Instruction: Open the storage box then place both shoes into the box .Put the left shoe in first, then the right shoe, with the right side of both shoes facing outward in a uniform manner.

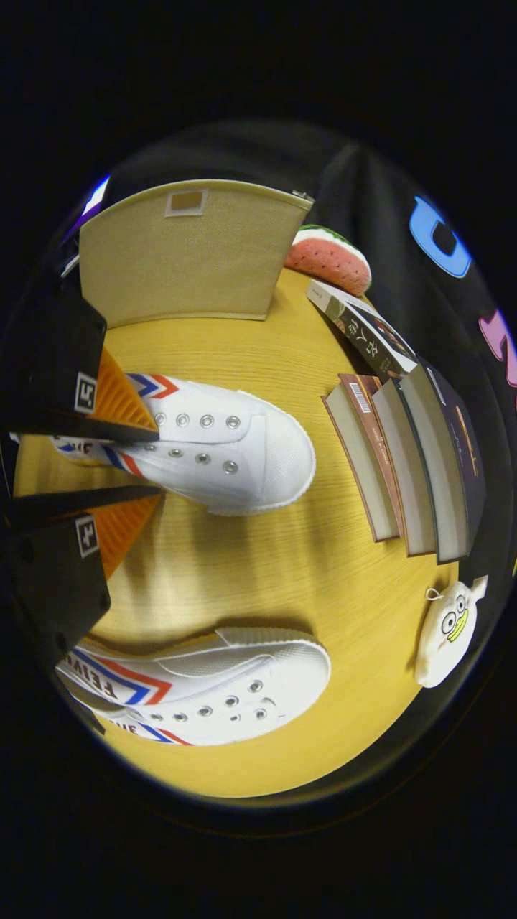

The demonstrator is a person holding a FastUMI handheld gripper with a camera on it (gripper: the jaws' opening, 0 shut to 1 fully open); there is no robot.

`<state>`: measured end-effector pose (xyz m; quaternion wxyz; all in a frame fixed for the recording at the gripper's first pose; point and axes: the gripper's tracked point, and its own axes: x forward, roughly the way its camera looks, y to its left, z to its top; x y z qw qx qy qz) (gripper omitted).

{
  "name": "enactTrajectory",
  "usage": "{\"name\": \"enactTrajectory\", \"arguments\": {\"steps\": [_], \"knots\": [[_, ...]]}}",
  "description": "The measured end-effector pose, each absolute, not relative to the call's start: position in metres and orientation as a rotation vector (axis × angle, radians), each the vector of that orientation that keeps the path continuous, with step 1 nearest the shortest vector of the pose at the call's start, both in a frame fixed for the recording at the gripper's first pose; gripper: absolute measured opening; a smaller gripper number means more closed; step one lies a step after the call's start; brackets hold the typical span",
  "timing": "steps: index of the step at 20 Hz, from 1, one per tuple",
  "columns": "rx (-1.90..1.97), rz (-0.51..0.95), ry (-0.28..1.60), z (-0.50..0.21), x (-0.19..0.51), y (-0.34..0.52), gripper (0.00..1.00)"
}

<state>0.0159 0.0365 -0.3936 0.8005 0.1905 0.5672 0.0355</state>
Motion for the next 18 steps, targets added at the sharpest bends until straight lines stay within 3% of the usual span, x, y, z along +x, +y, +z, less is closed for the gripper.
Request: {"name": "enactTrajectory", "arguments": {"steps": [1, 6, 18], "knots": [[0.414, 0.071, 1.226, -0.395, 0.015, 0.036, 0.28], [0.583, 0.042, 1.240, -0.395, 0.014, 0.035, 0.08], [0.612, 0.052, 1.131, -0.304, 0.004, 0.048, 0.07]]}}
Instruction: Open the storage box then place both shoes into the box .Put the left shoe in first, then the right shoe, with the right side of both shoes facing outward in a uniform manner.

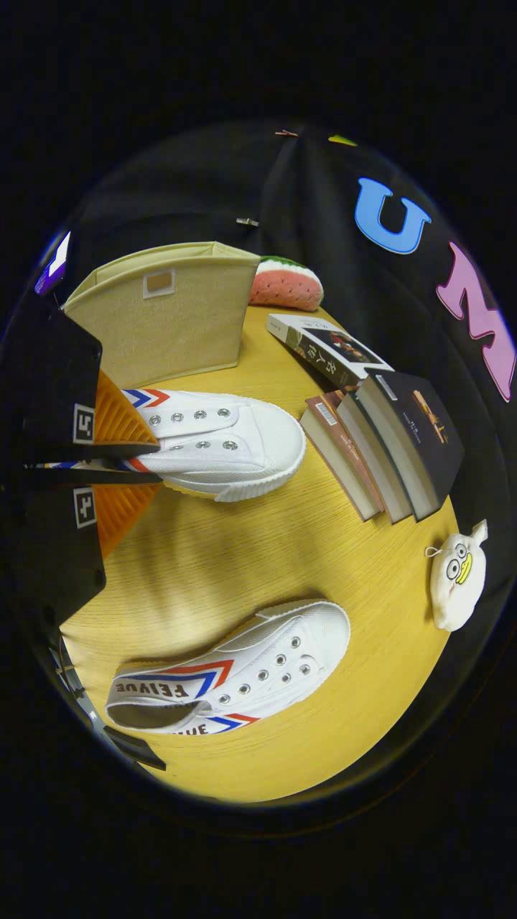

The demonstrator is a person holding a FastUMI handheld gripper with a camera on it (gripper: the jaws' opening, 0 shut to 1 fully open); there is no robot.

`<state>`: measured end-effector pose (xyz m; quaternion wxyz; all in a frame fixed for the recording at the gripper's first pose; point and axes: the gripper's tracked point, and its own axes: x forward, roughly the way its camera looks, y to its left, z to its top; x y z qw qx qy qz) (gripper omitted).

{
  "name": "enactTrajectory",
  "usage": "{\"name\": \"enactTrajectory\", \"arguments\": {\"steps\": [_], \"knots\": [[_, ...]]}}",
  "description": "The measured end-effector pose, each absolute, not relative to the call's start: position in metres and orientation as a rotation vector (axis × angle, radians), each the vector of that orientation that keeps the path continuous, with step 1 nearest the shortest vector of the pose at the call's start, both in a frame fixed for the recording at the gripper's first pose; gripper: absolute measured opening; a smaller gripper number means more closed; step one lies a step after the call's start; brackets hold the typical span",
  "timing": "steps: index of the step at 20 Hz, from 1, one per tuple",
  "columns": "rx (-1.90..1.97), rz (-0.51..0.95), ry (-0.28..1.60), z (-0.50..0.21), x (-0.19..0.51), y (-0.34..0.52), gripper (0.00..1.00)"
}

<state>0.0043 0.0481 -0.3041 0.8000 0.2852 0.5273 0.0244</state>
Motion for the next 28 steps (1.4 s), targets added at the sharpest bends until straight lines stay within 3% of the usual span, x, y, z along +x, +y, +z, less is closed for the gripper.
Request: {"name": "enactTrajectory", "arguments": {"steps": [7, 13, 28], "knots": [[0.614, 0.122, 1.037, -0.199, 0.012, 0.084, 0.07], [0.632, 0.249, 1.018, -0.151, 0.020, 0.163, 0.07], [0.650, 0.360, 1.164, -0.191, 0.022, 0.329, 0.07]]}}
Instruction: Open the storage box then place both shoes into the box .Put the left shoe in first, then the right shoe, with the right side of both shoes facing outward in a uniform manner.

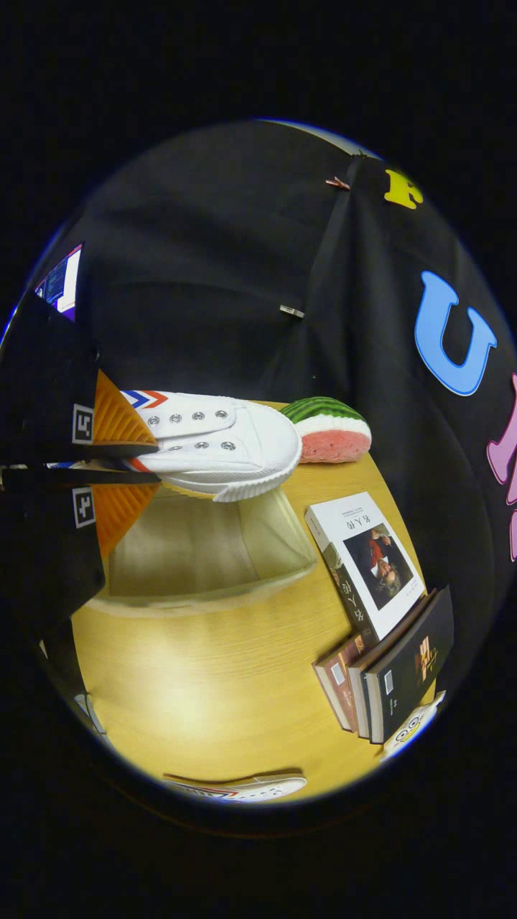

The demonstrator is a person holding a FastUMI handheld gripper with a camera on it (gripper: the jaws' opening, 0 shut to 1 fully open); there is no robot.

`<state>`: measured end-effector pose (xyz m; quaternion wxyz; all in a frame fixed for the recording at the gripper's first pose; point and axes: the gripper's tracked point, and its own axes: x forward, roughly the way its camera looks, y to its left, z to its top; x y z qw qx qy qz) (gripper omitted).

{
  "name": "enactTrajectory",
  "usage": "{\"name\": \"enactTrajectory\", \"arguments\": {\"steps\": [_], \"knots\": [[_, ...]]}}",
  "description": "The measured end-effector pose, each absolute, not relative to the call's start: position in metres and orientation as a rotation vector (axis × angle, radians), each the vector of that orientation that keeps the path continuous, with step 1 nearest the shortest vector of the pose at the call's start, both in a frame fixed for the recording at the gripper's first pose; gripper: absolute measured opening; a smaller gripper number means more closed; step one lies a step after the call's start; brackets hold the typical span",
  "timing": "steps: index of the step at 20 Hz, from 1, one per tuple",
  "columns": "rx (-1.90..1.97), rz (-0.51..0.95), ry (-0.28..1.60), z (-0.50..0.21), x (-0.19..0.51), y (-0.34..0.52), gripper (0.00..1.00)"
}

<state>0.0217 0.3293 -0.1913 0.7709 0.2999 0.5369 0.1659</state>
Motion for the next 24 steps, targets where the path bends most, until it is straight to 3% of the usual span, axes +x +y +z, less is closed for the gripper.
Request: {"name": "enactTrajectory", "arguments": {"steps": [10, 13, 19, 24], "knots": [[0.622, 0.314, 1.229, -0.229, 0.013, 0.350, 0.07], [0.727, 0.360, 1.175, -0.210, 0.024, 0.365, 1.00], [0.553, 0.425, 1.055, -0.165, 0.019, 0.310, 0.99], [0.387, 0.318, 0.938, -0.146, 0.020, 0.186, 0.99]]}}
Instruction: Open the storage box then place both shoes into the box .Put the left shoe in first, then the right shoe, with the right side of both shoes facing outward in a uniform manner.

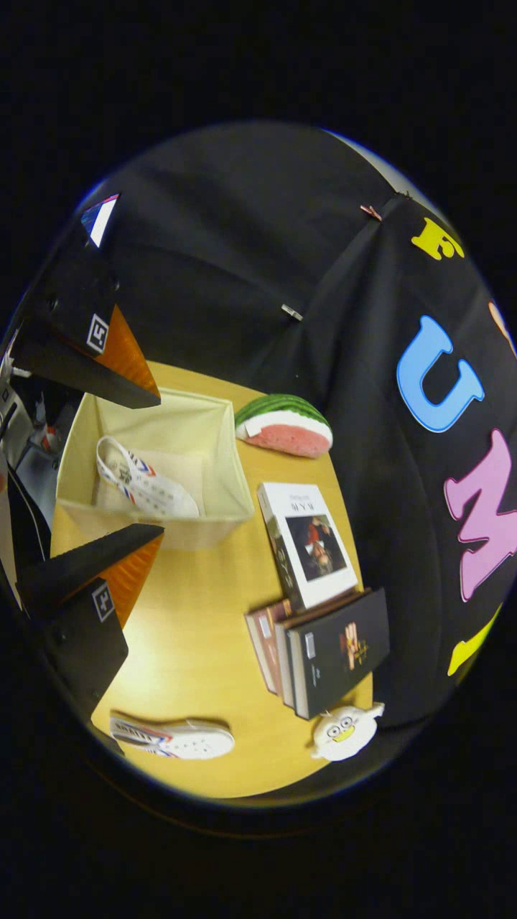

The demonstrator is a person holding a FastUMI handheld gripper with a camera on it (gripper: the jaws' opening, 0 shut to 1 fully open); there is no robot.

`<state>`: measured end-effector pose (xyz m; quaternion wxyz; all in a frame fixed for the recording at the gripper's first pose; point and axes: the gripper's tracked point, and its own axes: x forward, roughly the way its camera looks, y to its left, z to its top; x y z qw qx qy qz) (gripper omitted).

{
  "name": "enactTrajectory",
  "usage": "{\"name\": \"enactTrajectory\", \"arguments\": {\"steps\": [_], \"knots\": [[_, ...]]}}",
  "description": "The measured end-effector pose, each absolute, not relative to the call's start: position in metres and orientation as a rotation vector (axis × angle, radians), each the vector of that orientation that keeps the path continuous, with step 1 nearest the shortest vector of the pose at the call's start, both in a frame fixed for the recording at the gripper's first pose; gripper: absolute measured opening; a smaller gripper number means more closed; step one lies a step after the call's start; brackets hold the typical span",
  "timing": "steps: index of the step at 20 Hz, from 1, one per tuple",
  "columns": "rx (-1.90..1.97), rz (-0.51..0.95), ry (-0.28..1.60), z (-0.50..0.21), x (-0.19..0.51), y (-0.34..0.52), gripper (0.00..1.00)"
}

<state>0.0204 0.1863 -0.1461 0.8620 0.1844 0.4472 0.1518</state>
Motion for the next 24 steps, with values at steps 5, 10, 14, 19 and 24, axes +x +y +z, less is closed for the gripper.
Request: {"name": "enactTrajectory", "arguments": {"steps": [5, 10, 14, 19, 24], "knots": [[0.233, 0.173, 0.932, -0.168, 0.013, 0.053, 0.99], [0.194, 0.082, 1.011, -0.209, 0.003, -0.053, 0.99], [0.247, 0.029, 1.096, -0.249, -0.010, -0.108, 0.99], [0.219, 0.015, 1.196, -0.306, -0.019, -0.154, 0.99], [0.248, 0.021, 1.260, -0.355, -0.018, -0.168, 0.99]]}}
